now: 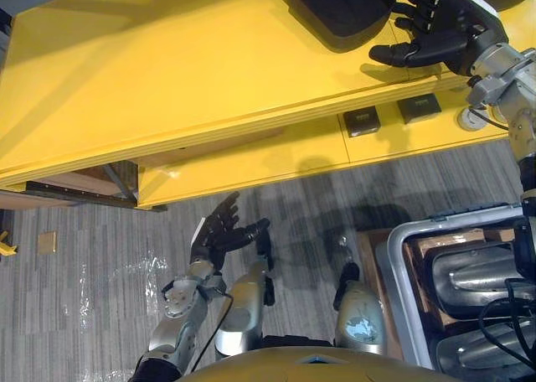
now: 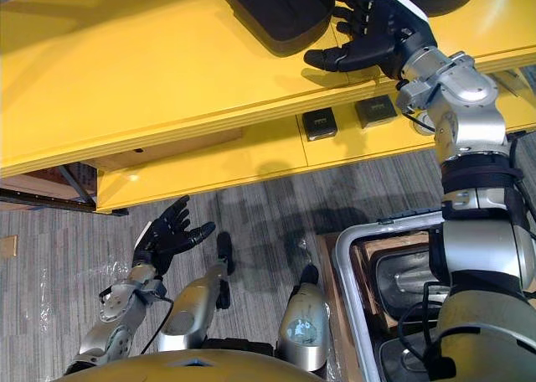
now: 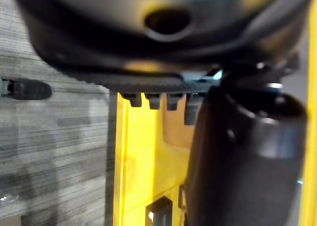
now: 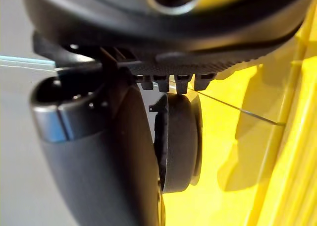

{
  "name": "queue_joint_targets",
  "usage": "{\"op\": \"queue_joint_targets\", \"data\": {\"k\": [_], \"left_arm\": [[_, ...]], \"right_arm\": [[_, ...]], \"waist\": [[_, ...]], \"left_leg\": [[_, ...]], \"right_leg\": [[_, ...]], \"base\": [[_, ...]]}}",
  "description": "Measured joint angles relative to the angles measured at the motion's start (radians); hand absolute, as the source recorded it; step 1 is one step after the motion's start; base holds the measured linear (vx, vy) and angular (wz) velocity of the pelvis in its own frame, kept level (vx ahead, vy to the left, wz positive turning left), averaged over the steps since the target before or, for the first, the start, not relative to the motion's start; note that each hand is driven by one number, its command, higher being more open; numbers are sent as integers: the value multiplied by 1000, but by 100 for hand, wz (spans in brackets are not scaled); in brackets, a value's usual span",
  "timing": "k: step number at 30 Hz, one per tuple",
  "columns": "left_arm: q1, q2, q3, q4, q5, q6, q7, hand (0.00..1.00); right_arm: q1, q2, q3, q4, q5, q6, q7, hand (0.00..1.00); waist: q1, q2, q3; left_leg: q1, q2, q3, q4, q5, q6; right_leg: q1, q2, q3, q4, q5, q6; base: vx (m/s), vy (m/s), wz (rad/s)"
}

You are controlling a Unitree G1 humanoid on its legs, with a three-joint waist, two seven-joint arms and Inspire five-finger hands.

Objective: Walk over and take three plastic housings, then place them on the shelf

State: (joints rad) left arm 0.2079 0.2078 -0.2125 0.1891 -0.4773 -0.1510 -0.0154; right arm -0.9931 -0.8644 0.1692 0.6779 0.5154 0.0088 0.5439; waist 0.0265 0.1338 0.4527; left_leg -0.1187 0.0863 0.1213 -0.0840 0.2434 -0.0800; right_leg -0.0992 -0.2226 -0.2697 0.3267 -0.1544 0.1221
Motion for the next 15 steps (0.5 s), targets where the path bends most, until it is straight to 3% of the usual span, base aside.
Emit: {"op": "queue_joint_targets", "data": {"k": [15], "left_arm": [[-4, 8, 0, 5, 16, 0, -5, 100]], "right_arm": [[59, 47, 19, -146, -1, 0, 62, 100]], "waist": [[2, -28, 14]], "left_leg": [[4, 12, 0, 0, -2, -2]], "right_leg": [[13, 15, -2, -17, 4, -1]], "base": [[6, -18, 0]]}}
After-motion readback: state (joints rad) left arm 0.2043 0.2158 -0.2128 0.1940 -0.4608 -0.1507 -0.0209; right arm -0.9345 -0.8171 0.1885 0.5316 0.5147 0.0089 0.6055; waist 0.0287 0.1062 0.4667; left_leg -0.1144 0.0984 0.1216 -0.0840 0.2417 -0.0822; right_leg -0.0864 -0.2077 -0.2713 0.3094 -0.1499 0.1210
